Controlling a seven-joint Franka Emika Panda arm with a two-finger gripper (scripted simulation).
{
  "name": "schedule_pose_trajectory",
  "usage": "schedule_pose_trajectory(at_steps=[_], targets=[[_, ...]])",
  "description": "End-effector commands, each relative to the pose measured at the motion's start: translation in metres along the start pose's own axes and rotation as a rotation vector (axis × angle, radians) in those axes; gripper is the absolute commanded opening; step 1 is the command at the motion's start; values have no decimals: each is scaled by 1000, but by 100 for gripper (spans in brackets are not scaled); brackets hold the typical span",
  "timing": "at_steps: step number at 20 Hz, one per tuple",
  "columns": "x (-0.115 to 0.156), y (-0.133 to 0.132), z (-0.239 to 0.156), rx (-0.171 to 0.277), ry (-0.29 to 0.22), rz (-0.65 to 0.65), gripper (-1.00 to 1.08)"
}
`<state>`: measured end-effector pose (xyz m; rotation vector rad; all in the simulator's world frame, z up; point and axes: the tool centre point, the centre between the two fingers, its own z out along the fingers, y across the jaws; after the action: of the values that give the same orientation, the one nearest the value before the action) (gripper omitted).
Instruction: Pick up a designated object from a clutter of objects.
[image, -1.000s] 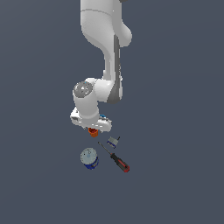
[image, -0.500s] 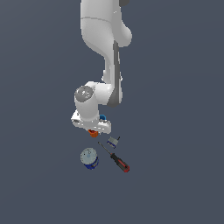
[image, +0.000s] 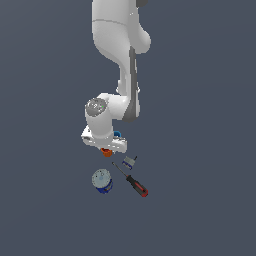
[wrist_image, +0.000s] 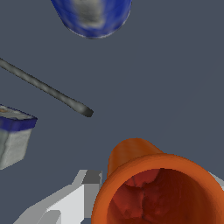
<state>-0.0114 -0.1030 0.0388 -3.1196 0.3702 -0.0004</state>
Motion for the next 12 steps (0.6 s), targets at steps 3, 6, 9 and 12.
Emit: schedule_pose_trajectory(at_steps=[3, 6, 9, 12], targets=[[0, 1, -6, 0, 1, 0, -100], [-1, 3, -16, 0, 1, 0, -100], [-1, 5, -31, 0, 1, 0, -100], [-2, 8, -50, 1, 0, 0, -100]])
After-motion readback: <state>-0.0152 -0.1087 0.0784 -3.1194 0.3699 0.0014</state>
